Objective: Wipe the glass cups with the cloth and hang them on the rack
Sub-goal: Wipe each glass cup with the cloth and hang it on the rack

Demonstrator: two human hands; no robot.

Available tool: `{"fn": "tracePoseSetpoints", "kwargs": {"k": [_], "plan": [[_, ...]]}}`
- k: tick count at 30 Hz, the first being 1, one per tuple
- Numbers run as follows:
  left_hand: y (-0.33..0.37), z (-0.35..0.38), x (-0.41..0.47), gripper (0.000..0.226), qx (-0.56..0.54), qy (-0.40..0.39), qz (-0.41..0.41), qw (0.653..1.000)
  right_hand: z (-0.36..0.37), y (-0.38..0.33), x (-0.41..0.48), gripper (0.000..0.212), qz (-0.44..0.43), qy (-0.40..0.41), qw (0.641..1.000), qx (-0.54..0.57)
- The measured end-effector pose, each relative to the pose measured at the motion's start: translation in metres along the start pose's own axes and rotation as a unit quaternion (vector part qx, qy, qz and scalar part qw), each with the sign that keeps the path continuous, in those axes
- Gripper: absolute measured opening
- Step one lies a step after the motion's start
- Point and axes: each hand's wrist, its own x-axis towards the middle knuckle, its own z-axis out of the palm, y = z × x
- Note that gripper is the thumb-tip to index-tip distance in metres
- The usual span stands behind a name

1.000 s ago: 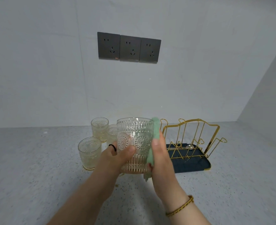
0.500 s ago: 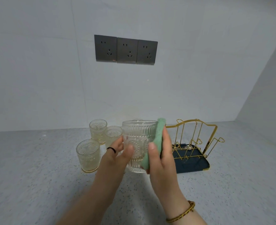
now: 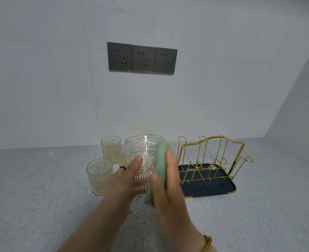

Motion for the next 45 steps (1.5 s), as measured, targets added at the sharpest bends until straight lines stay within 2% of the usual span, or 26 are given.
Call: {"fn": "tracePoseSetpoints", "kwargs": {"k": [2, 4, 5, 7, 9, 10, 11, 12, 14, 15, 16, 17, 20, 22, 24, 26, 28, 29, 31, 33, 34, 36, 39, 41, 43, 45], "plan": [[0.000, -0.003, 0.001, 0.077, -0.002, -0.006, 0.000, 1.000, 0.007, 0.006, -0.005, 0.063, -0.093, 0.025, 0.987, -0.131], [-0.001, -0.004, 0.000, 0.073, -0.019, -0.012, -0.012, 1.000, 0.001, 0.004, 0.004, 0.056, -0.082, 0.015, 0.984, -0.160], [-0.002, -0.005, 0.000, 0.073, -0.025, -0.015, -0.019, 0.999, -0.003, 0.002, 0.011, 0.055, -0.055, 0.004, 0.990, -0.131], [-0.004, -0.004, -0.001, 0.078, -0.030, -0.016, -0.027, 0.999, -0.013, 0.003, 0.024, 0.051, 0.031, -0.019, 0.999, 0.016], [-0.007, -0.003, -0.001, 0.077, -0.023, -0.008, -0.028, 0.999, -0.017, 0.004, 0.027, 0.045, 0.125, -0.023, 0.983, 0.135], [-0.007, -0.002, -0.001, 0.074, -0.018, -0.007, -0.023, 1.000, -0.016, 0.005, 0.024, 0.047, 0.141, -0.027, 0.978, 0.150], [-0.006, -0.003, 0.000, 0.069, -0.011, -0.005, -0.018, 1.000, -0.012, 0.007, 0.019, 0.052, 0.134, -0.029, 0.980, 0.142], [-0.005, -0.003, 0.001, 0.074, -0.006, -0.001, -0.013, 1.000, -0.005, 0.006, 0.011, 0.056, 0.108, -0.016, 0.989, 0.102], [-0.004, -0.005, 0.004, 0.087, 0.000, 0.006, -0.005, 1.000, 0.010, 0.009, -0.002, 0.058, -0.010, 0.029, 0.999, -0.045], [-0.004, -0.006, 0.006, 0.088, 0.004, 0.007, -0.003, 1.000, 0.014, 0.015, -0.005, 0.058, -0.072, 0.046, 0.990, -0.113], [-0.003, -0.007, 0.005, 0.087, 0.008, 0.006, 0.000, 1.000, 0.013, 0.018, -0.005, 0.057, -0.103, 0.051, 0.983, -0.145], [-0.004, -0.007, 0.005, 0.087, 0.011, 0.000, 0.005, 1.000, 0.010, 0.016, -0.001, 0.054, -0.094, 0.044, 0.985, -0.135], [-0.008, -0.008, 0.003, 0.089, 0.028, -0.016, 0.013, 0.999, -0.009, 0.004, 0.016, 0.046, 0.051, -0.014, 0.996, 0.065], [-0.012, -0.007, 0.001, 0.092, 0.046, -0.026, 0.012, 0.999, -0.019, 0.006, 0.023, 0.038, 0.147, -0.030, 0.967, 0.205], [-0.014, -0.005, 0.001, 0.082, 0.058, -0.015, 0.021, 0.998, -0.021, 0.007, 0.021, 0.039, 0.171, -0.014, 0.951, 0.256], [-0.013, -0.003, 0.000, 0.072, 0.061, 0.018, 0.037, 0.997, -0.018, 0.009, 0.016, 0.036, 0.149, 0.002, 0.963, 0.224], [-0.014, -0.001, 0.001, 0.088, 0.074, 0.024, 0.050, 0.996, -0.019, 0.008, 0.012, 0.037, 0.124, 0.009, 0.973, 0.193], [-0.014, 0.000, 0.003, 0.084, 0.076, 0.023, 0.055, 0.995, -0.020, 0.007, 0.012, 0.044, 0.116, 0.013, 0.976, 0.181], [-0.010, 0.001, 0.001, 0.054, 0.066, 0.032, 0.070, 0.995, -0.021, 0.006, 0.012, 0.054, 0.107, 0.012, 0.983, 0.152], [-0.014, 0.000, 0.003, 0.025, 0.083, 0.023, 0.079, 0.993, -0.020, 0.004, 0.014, 0.051, 0.077, 0.022, 0.991, 0.111], [-0.015, 0.001, 0.002, 0.019, 0.103, 0.012, 0.086, 0.991, -0.018, 0.004, 0.014, 0.053, 0.060, 0.032, 0.994, 0.081], [-0.015, 0.002, 0.000, 0.020, 0.113, -0.011, 0.087, 0.990, -0.014, 0.005, 0.014, 0.061, 0.022, 0.050, 0.998, 0.009], [-0.012, 0.000, 0.003, 0.032, 0.105, -0.055, 0.088, 0.989, -0.006, 0.008, 0.013, 0.057, -0.047, 0.060, 0.993, -0.094], [-0.010, -0.002, 0.004, 0.043, 0.067, -0.089, 0.082, 0.990, -0.006, 0.008, 0.016, 0.054, -0.050, 0.030, 0.995, -0.077], [-0.009, -0.006, 0.008, 0.055, -0.003, -0.113, 0.048, 0.992, -0.011, 0.007, 0.017, 0.051, -0.013, -0.020, 0.999, 0.036], [-0.008, -0.011, 0.012, 0.049, -0.033, -0.120, 0.033, 0.992, -0.014, 0.007, 0.010, 0.050, 0.031, -0.064, 0.993, 0.093]]}}
